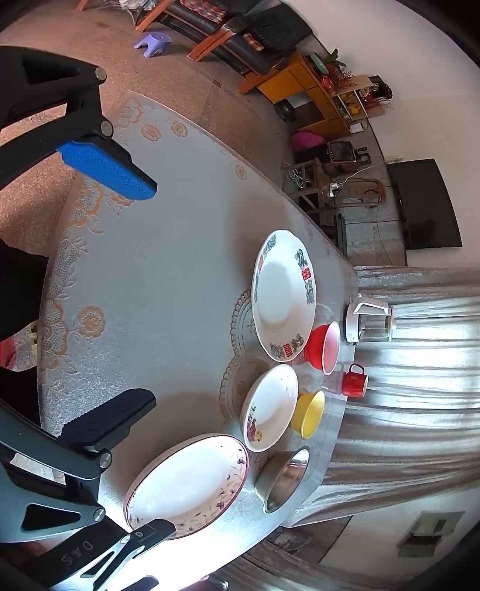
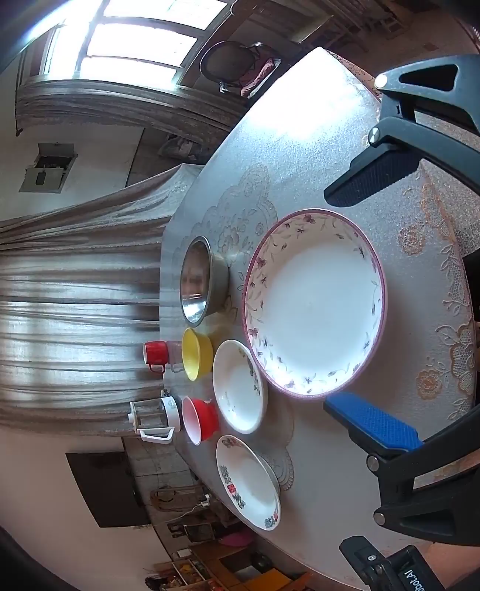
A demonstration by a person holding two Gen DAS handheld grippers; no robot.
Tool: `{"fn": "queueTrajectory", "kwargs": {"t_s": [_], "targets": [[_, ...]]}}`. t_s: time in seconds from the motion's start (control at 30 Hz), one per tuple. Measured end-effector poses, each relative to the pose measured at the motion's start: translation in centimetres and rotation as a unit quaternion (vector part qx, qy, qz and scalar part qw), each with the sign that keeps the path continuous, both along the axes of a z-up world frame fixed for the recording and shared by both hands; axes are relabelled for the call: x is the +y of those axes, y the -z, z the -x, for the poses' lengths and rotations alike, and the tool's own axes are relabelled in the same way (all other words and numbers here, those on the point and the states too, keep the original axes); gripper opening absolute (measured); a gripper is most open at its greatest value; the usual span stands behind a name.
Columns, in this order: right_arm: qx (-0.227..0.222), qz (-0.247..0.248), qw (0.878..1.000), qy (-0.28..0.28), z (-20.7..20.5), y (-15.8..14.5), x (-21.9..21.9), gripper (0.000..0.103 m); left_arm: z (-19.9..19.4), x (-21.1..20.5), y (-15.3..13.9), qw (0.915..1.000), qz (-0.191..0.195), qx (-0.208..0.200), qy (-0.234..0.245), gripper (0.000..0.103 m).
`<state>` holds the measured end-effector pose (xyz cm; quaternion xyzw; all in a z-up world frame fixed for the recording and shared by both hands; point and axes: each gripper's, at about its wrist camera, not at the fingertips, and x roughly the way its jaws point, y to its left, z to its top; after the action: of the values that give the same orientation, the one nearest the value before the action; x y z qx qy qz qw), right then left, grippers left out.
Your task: Organize plates and bowls
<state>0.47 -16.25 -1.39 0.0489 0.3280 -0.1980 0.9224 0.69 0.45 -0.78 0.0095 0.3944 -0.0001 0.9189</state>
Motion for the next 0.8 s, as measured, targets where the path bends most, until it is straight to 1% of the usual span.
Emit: {"fn": "queueTrajectory", "kwargs": {"t_s": [0.8], "targets": [[0.013,0.003,1.0,-0.005,-0.31,0.61,0.14,0.102,0.2,0.03,0.34,1.0,-0.006,0.005,-0.001,0.103]]}}
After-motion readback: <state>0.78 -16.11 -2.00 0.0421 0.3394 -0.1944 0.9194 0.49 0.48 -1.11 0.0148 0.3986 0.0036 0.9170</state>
